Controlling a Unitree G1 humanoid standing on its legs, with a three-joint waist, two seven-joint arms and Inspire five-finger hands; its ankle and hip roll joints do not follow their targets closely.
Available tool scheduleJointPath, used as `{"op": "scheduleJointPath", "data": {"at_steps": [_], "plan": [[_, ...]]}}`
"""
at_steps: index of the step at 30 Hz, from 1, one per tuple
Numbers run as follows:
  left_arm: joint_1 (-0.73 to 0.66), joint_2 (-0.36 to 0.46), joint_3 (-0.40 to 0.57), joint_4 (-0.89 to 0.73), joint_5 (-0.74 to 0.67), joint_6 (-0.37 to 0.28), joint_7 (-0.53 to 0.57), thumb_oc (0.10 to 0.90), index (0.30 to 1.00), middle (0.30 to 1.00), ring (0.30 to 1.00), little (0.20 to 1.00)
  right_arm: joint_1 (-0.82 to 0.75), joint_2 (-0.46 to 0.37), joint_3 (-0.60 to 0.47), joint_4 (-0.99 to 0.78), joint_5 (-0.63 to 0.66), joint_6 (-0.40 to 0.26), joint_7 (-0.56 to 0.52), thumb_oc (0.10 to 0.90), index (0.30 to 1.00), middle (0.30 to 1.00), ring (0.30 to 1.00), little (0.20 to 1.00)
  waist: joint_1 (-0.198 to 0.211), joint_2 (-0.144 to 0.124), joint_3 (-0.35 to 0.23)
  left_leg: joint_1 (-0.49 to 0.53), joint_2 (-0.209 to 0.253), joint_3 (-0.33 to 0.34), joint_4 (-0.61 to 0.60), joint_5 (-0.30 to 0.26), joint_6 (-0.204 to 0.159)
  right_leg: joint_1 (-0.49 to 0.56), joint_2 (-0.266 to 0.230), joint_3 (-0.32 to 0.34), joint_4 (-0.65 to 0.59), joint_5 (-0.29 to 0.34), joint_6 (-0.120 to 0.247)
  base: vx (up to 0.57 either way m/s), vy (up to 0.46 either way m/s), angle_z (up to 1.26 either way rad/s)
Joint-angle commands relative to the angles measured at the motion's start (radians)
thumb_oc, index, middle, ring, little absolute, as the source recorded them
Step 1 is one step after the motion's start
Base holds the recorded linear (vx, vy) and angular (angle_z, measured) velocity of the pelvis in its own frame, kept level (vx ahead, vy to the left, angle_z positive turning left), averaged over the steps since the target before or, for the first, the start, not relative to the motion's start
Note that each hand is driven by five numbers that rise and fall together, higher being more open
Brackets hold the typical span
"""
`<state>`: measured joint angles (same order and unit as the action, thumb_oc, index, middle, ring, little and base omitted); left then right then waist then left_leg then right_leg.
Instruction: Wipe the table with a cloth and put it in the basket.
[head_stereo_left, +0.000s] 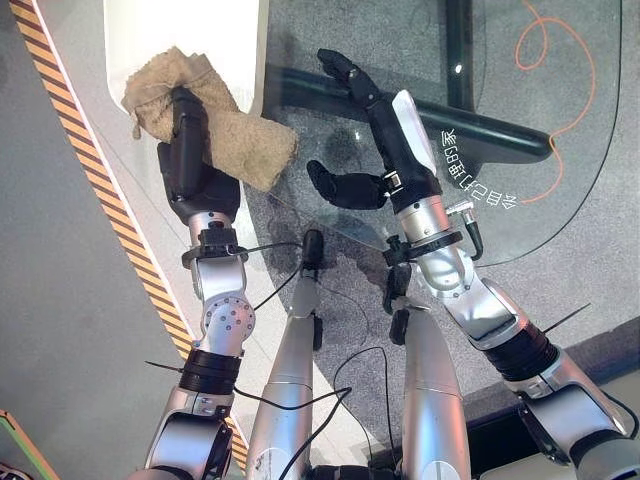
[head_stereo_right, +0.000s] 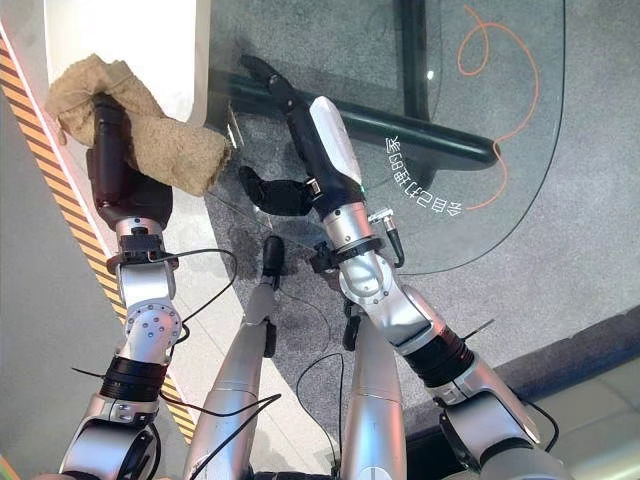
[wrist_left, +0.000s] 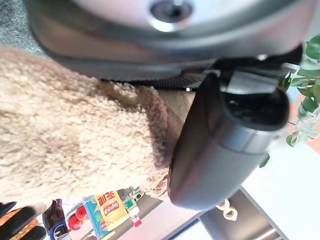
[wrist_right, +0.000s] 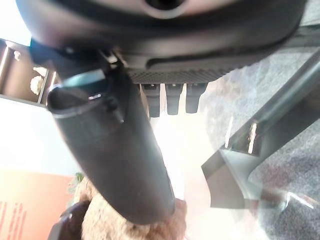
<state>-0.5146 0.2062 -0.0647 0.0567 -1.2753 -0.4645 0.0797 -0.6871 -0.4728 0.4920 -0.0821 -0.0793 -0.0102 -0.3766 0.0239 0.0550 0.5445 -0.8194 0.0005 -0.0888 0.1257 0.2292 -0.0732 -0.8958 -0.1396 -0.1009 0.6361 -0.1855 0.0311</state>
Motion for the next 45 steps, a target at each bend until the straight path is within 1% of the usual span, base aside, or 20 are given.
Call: {"op": "scheduleJointPath", "data": {"at_steps": [1,4,6,9,16,19,21,24,28,29,32,33,34,35,36,37,39,41,42,45], "plan": [[-0.086,0.031,0.052,-0.155,0.139,-0.134,-0.052,0.1,0.3,0.3,0.3,0.2,-0.049,0.024,-0.072,-0.011,-0.036,-0.111,-0.118,0.8,0.9,0.9,0.9,0.9,0.022,-0.023,-0.024,0.013,-0.022,0.032,0.155,-0.182,0.023,0.069,-0.019,0.022,-0.323,0.215,0.081,0.0,0.046,-0.01],[-0.088,0.04,0.061,-0.156,0.157,-0.145,-0.044,0.1,0.3,0.3,0.3,0.2,-0.024,0.015,-0.095,0.018,-0.044,-0.118,-0.167,0.8,0.9,0.9,0.9,0.9,0.015,-0.022,-0.024,0.011,-0.019,0.035,0.157,-0.185,0.023,0.067,-0.02,0.027,-0.323,0.215,0.082,0.0,0.023,-0.01],[-0.092,0.057,0.069,-0.151,0.178,-0.159,-0.036,0.1,0.3,0.3,0.3,0.2,0.01,0.0,-0.135,0.059,-0.051,-0.133,-0.223,0.8,0.9,0.9,0.9,0.9,0.005,-0.021,-0.024,0.012,-0.016,0.039,0.159,-0.188,0.023,0.064,-0.018,0.033,-0.32,0.215,0.083,0.0,0.04,-0.02],[-0.098,0.075,0.081,-0.14,0.185,-0.17,-0.034,0.1,0.3,0.3,0.3,0.2,0.047,-0.012,-0.183,0.125,-0.113,-0.139,-0.304,0.8,0.9,0.9,0.9,0.9,-0.006,-0.02,-0.024,0.013,-0.013,0.043,0.16,-0.191,0.023,0.064,-0.017,0.04,-0.32,0.217,0.085,0.01,0.029,-0.03],[-0.108,0.102,0.102,-0.113,0.189,-0.184,-0.032,0.1,0.3,0.3,0.3,0.2,0.066,-0.048,-0.256,0.24,-0.107,-0.143,-0.415,0.8,0.9,0.9,0.9,0.9,-0.015,-0.02,-0.024,0.017,-0.008,0.046,0.164,-0.198,0.023,0.064,-0.016,0.049,-0.32,0.219,0.087,0.0,0.006,-0.04],[-0.127,0.122,0.11,-0.086,0.203,-0.195,-0.013,0.1,0.3,0.3,0.3,0.2,0.051,-0.082,-0.284,0.313,-0.073,-0.145,-0.454,0.8,0.9,0.9,0.9,0.9,-0.017,-0.018,-0.024,0.022,-0.006,0.047,0.165,-0.201,0.022,0.067,-0.016,0.05,-0.317,0.218,0.087,0.0,0.009,-0.04],[-0.132,0.127,0.111,-0.08,0.207,-0.197,-0.008,0.1,0.3,0.3,0.3,0.2,0.048,-0.089,-0.289,0.329,-0.065,-0.15,-0.458,0.8,0.9,0.9,0.9,0.9,-0.018,-0.018,-0.024,0.021,-0.005,0.048,0.166,-0.202,0.022,0.067,-0.016,0.051,-0.316,0.218,0.088,0.0,0.0,0.0],[-0.18,0.173,0.122,-0.025,0.223,-0.228,0.021,0.1,0.3,0.3,0.3,0.2,0.032,-0.14,-0.322,0.466,0.019,-0.159,-0.519,0.8,0.9,0.9,0.9,0.9,-0.024,-0.019,-0.024,0.02,0.0,0.05,0.17,-0.206,0.017,0.065,-0.014,0.054,-0.315,0.217,0.087,0.0,0.0,0.0],[-0.242,0.206,0.117,0.034,0.269,-0.238,0.074,0.1,0.3,0.3,0.3,0.2,0.01,-0.159,-0.329,0.646,0.115,-0.212,-0.553,0.8,0.9,0.9,0.9,0.9,-0.028,-0.016,-0.024,0.018,0.004,0.053,0.172,-0.209,0.014,0.062,-0.011,0.059,-0.315,0.217,0.085,0.0,0.0,0.0],[-0.269,0.221,0.108,0.055,0.297,-0.243,0.108,0.1,0.3,0.3,0.3,0.2,-0.002,-0.163,-0.326,0.71,0.139,-0.227,-0.566,0.8,0.9,0.9,0.9,0.9,-0.029,-0.014,-0.024,0.017,0.006,0.055,0.172,-0.21,0.013,0.061,-0.01,0.06,-0.315,0.216,0.085,0.0,0.0,0.0],[-0.318,0.245,0.095,0.1,0.322,-0.24,0.144,0.1,0.3,0.3,0.3,0.2,-0.019,-0.17,-0.317,0.798,0.2,-0.243,-0.57,0.8,0.9,0.9,0.9,0.9,-0.031,-0.014,-0.024,0.015,0.008,0.057,0.173,-0.211,0.011,0.059,-0.008,0.062,-0.317,0.217,0.083,0.0,0.007,-0.01],[-0.371,0.267,0.07,0.146,0.354,-0.241,0.194,0.1,0.3,0.3,0.3,0.2,-0.038,-0.172,-0.305,0.874,0.237,-0.238,-0.566,0.8,0.9,0.9,0.9,0.9,-0.035,-0.013,-0.024,0.012,0.01,0.058,0.176,-0.214,0.01,0.057,-0.007,0.063,-0.316,0.216,0.082,0.0,0.017,-0.05],[-0.384,0.272,0.065,0.158,0.362,-0.242,0.204,0.1,0.3,0.3,0.3,0.2,-0.042,-0.173,-0.304,0.897,0.25,-0.243,-0.56,0.8,0.9,0.9,0.9,0.9,-0.036,-0.013,-0.024,0.011,0.011,0.058,0.176,-0.214,0.01,0.056,-0.007,0.063,-0.317,0.215,0.082,0.0,0.016,-0.1],[-0.424,0.291,0.049,0.194,0.384,-0.238,0.235,0.1,0.3,0.3,0.3,0.2,-0.052,-0.174,-0.304,0.973,0.274,-0.26,-0.541,0.8,0.9,0.9,0.9,0.9,-0.038,-0.013,-0.024,0.011,0.013,0.06,0.176,-0.215,0.01,0.056,-0.007,0.064,-0.321,0.216,0.081,-0.02,0.004,-0.1],[-0.436,0.296,0.047,0.201,0.387,-0.238,0.24,0.1,0.3,0.3,0.3,0.2,-0.057,-0.175,-0.304,0.987,0.279,-0.261,-0.536,0.8,0.9,0.9,0.9,0.9,-0.039,-0.013,-0.024,0.003,0.013,0.061,0.174,-0.206,0.01,0.049,-0.008,0.065,-0.325,0.225,0.08,0.0,0.007,-0.11],[-0.47,0.312,0.03,0.241,0.406,-0.239,0.27,0.1,0.3,0.3,0.3,0.2,-0.061,-0.175,-0.298,1.06,0.288,-0.271,-0.525,0.8,0.9,0.9,0.9,0.9,-0.041,-0.013,-0.024,0.01,0.016,0.063,0.176,-0.217,0.009,0.057,-0.006,0.066,-0.327,0.216,0.08,0.0,0.013,-0.06],[-0.5,0.328,0.016,0.277,0.415,-0.241,0.29,0.1,0.3,0.3,0.3,0.2,-0.068,-0.174,-0.289,1.113,0.301,-0.269,-0.509,0.8,0.9,0.9,0.9,0.9,-0.043,-0.012,-0.024,0.011,0.018,0.065,0.175,-0.217,0.009,0.058,-0.005,0.067,-0.329,0.216,0.079,0.01,0.02,-0.06],[-0.555,0.361,-0.011,0.338,0.438,-0.234,0.338,0.1,0.3,0.3,0.3,0.2,-0.085,-0.171,-0.281,1.215,0.317,-0.268,-0.483,0.8,0.9,0.9,0.9,0.9,-0.046,-0.009,-0.024,0.006,0.02,0.069,0.174,-0.209,0.01,0.054,-0.006,0.068,-0.334,0.224,0.075,0.01,0.035,-0.03],[-0.565,0.371,-0.017,0.356,0.438,-0.233,0.345,0.1,0.3,0.3,0.3,0.2,-0.086,-0.173,-0.282,1.237,0.319,-0.268,-0.472,0.8,0.9,0.9,0.9,0.9,-0.047,-0.008,-0.024,0.013,0.021,0.069,0.175,-0.217,0.008,0.06,-0.005,0.069,-0.331,0.215,0.076,0.02,0.041,0.0],[-0.617,0.419,-0.044,0.428,0.475,-0.22,0.399,0.1,0.3,0.3,0.3,0.2,-0.087,-0.183,-0.288,1.312,0.368,-0.242,-0.409,0.8,0.9,0.9,0.9,0.9,-0.053,-0.004,-0.024,0.01,0.024,0.074,0.173,-0.21,0.008,0.054,-0.006,0.071,-0.332,0.221,0.074,0.02,0.043,-0.01]]}}
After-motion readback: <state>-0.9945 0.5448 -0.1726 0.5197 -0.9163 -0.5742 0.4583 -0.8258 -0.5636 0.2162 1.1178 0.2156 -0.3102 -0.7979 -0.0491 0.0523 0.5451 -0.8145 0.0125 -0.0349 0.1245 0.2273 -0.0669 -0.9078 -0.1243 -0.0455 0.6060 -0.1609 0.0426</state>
